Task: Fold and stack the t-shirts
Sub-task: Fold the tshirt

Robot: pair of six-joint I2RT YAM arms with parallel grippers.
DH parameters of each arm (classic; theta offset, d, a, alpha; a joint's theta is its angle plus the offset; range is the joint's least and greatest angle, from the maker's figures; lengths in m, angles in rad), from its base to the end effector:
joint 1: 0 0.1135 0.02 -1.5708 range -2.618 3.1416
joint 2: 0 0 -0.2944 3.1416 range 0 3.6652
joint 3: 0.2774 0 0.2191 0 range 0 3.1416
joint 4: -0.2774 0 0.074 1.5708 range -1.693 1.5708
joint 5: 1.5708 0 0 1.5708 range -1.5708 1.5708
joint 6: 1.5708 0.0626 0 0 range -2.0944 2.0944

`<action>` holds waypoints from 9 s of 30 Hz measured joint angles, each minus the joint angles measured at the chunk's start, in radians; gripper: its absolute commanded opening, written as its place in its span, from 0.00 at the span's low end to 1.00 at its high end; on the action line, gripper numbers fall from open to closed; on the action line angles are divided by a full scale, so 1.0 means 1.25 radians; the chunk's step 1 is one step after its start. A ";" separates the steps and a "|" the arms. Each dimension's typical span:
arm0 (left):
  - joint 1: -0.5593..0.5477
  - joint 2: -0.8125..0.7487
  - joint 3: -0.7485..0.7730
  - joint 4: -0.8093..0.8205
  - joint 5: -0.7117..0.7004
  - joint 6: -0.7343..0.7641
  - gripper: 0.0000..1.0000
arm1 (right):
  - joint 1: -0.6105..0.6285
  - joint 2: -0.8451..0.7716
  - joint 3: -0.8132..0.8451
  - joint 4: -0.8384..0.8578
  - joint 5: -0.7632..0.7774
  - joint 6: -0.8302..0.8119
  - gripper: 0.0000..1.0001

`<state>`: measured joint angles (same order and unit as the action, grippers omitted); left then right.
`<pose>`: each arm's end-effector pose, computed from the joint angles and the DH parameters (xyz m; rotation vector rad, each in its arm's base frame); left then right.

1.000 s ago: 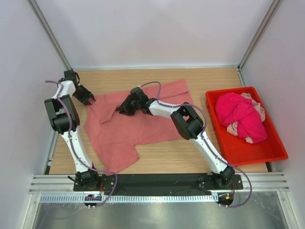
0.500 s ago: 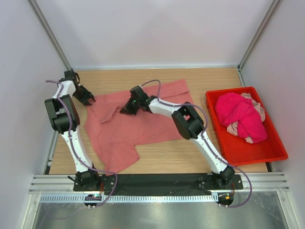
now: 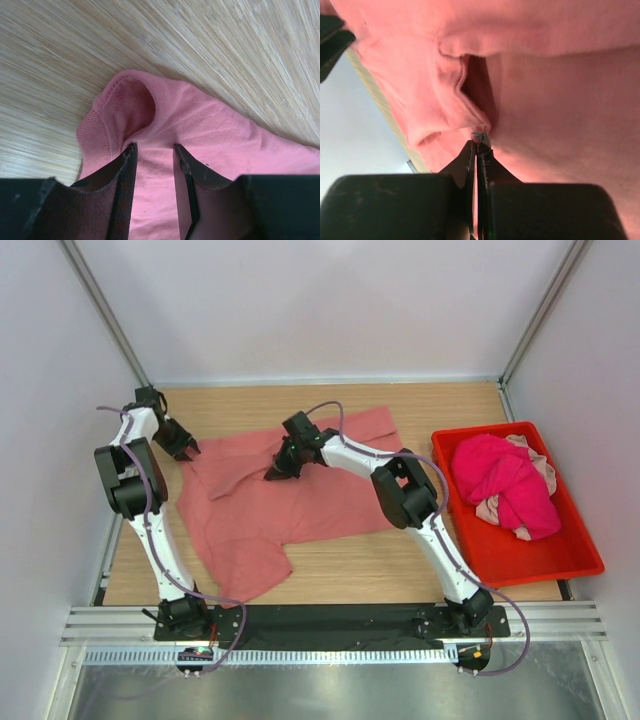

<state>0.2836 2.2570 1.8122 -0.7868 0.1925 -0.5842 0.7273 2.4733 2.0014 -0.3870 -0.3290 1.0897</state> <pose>0.4523 0.1194 0.1770 -1.1415 2.5743 -0.3410 0.3997 0.3828 0.1527 0.3285 2.7344 1.0865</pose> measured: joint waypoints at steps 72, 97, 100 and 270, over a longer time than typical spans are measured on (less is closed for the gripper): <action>-0.058 -0.435 -0.608 0.201 0.092 -0.036 0.56 | -0.157 -0.341 -0.373 -0.159 -0.139 -0.367 0.44; -0.057 -0.408 -0.605 0.294 0.260 -0.159 0.56 | -0.157 -0.345 -0.373 -0.147 -0.144 -0.364 0.43; -0.057 -0.378 -0.592 0.325 0.290 -0.187 0.56 | -0.157 -0.345 -0.373 -0.148 -0.143 -0.364 0.43; -0.099 -0.371 -0.478 0.227 0.130 0.178 0.52 | -0.077 -0.045 -0.111 0.074 -0.224 -0.216 0.52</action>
<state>0.1596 1.7931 1.2144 -0.5034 0.3546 -0.3614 0.6312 2.4172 1.8626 -0.2939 -0.6090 0.8192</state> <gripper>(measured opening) 0.523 0.522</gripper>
